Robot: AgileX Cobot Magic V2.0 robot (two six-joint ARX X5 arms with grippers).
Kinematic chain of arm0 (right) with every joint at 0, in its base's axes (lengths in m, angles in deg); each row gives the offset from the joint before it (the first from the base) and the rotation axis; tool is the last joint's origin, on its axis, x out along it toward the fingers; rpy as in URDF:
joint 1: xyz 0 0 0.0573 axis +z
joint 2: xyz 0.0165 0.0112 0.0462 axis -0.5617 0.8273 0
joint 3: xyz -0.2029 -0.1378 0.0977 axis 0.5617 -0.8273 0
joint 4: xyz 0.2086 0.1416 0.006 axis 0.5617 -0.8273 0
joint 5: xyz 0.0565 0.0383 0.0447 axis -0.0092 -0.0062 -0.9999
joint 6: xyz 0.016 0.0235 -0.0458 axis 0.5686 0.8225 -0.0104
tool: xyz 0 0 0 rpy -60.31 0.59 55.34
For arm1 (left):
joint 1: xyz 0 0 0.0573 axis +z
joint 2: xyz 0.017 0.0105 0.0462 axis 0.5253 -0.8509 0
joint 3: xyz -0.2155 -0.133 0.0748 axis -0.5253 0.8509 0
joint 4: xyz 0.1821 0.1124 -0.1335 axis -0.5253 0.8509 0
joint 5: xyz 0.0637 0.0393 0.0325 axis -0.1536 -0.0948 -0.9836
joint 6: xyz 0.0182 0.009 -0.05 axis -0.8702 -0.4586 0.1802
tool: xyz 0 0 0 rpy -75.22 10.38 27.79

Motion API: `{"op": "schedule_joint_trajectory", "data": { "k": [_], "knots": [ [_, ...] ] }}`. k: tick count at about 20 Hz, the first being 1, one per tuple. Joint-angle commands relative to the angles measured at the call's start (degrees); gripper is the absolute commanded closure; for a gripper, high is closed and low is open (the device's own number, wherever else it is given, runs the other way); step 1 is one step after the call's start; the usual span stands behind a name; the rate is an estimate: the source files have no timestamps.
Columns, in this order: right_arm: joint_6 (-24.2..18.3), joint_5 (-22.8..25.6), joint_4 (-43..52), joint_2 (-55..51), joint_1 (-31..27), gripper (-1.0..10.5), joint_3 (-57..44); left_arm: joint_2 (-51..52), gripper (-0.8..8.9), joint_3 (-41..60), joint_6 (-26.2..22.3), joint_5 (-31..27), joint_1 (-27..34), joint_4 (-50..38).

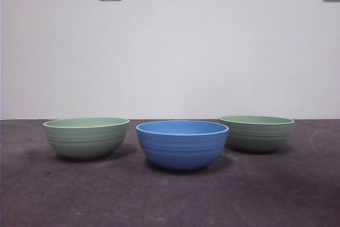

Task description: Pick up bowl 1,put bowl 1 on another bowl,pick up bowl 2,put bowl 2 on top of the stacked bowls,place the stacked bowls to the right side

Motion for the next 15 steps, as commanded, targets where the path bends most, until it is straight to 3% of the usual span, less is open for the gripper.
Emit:
{"op": "schedule_joint_trajectory", "data": {
  "k": [1,5,10,15],
  "knots": [
    [4.9,-1.6,0.1,0.0,0.0,9.6,0.8,0.2,8.20,-0.6,2.6,4.3,0.2,0.1],
    [5.5,-3.1,-0.4,1.0,0.0,9.6,4.1,0.1,8.20,-4.2,6.3,6.7,0.2,1.2],
    [5.2,-5.1,-5.2,5.0,0.0,9.6,11.2,-1.7,8.20,-11.0,6.4,11.2,0.2,6.3],
    [0.6,-10.3,-14.3,11.8,0.1,9.6,20.5,-6.8,8.20,-18.6,4.6,16.5,0.2,13.9]
  ]
}}
